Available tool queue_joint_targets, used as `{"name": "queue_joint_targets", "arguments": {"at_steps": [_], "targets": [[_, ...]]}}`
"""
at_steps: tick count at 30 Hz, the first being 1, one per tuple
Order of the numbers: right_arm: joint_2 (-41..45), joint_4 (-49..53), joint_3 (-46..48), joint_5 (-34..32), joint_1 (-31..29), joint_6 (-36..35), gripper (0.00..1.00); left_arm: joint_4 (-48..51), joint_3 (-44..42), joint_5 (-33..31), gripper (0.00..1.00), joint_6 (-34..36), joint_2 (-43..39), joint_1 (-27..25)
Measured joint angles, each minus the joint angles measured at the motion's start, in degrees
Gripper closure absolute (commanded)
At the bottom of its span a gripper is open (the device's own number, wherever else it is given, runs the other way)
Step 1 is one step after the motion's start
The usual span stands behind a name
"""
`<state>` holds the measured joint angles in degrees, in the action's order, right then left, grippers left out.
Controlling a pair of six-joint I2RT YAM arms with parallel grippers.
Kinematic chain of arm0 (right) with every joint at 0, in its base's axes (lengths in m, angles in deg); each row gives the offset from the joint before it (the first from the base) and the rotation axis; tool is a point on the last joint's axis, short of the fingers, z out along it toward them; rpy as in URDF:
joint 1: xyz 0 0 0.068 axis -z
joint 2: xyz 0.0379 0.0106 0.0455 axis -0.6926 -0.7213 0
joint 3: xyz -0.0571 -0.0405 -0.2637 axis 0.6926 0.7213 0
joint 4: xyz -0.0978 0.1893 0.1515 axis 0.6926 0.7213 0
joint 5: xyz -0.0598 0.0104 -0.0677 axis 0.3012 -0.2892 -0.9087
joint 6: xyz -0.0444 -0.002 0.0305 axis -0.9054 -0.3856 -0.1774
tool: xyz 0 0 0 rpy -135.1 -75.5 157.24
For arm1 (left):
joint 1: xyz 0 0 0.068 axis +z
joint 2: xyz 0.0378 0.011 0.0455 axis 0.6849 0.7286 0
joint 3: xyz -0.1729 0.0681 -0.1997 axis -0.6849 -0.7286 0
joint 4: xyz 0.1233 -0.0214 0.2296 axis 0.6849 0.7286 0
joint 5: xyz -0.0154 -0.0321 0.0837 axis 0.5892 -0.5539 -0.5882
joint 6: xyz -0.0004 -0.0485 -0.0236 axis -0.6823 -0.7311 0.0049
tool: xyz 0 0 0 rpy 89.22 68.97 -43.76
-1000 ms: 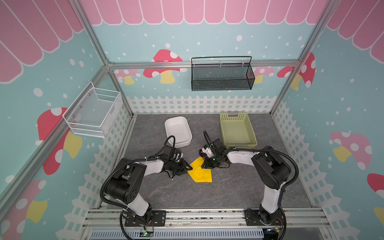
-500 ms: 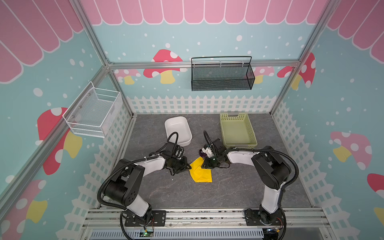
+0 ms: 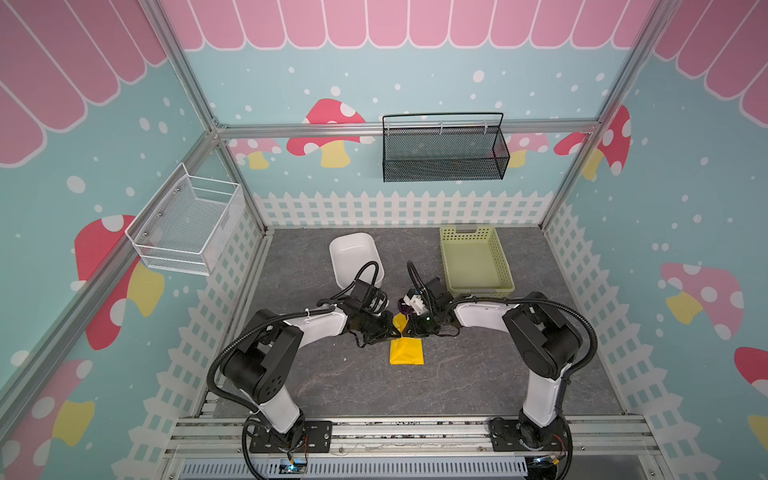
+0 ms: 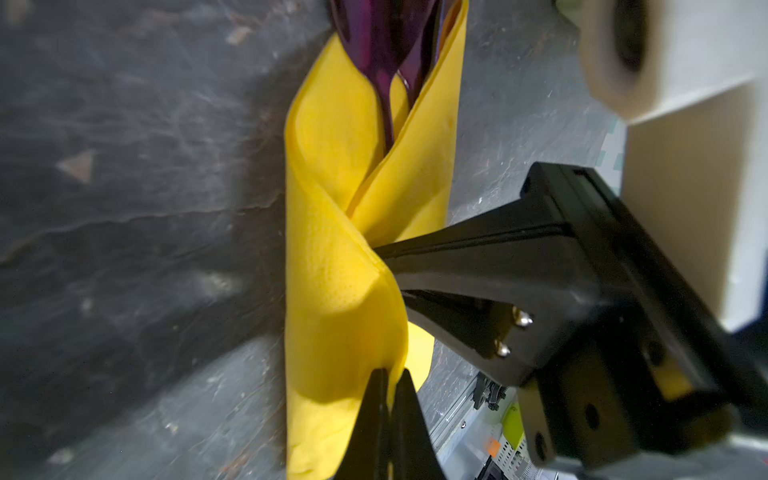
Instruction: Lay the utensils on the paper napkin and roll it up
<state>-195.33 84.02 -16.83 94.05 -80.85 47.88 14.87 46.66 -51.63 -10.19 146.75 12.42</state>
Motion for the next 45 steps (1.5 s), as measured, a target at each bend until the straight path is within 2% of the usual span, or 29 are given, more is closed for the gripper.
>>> {"name": "queue_joint_targets", "arguments": {"at_steps": [13, 20, 27, 32, 38, 45], "targets": [[0.96, 0.09, 0.57, -0.5, 0.0, 0.96, 0.95, -2.69, 0.07, 0.44, 0.98, -2.6, 5.38, -1.75], [8.09, 1.51, 2.82, -0.66, 0.0, 2.67, 0.95, -3.1, 0.02, 0.44, 0.99, -2.75, 5.49, -1.9], [19.02, 0.31, 12.52, 1.81, -0.11, 5.95, 0.95, -3.37, -0.07, 0.44, 1.0, -2.95, 5.49, -1.9], [22.51, -1.29, 19.76, 4.24, -0.11, 7.63, 0.96, -3.37, -0.07, 0.44, 1.0, -2.97, 5.49, -1.9], [22.4, -6.54, 25.44, 7.56, -0.11, 10.21, 0.96, -3.43, -0.11, 0.44, 1.0, -2.97, 5.49, -1.9], [19.32, -11.82, 25.7, 8.81, -0.11, 11.3, 0.96, -3.41, -0.11, 0.39, 1.0, -2.97, 5.49, -1.9]]}}
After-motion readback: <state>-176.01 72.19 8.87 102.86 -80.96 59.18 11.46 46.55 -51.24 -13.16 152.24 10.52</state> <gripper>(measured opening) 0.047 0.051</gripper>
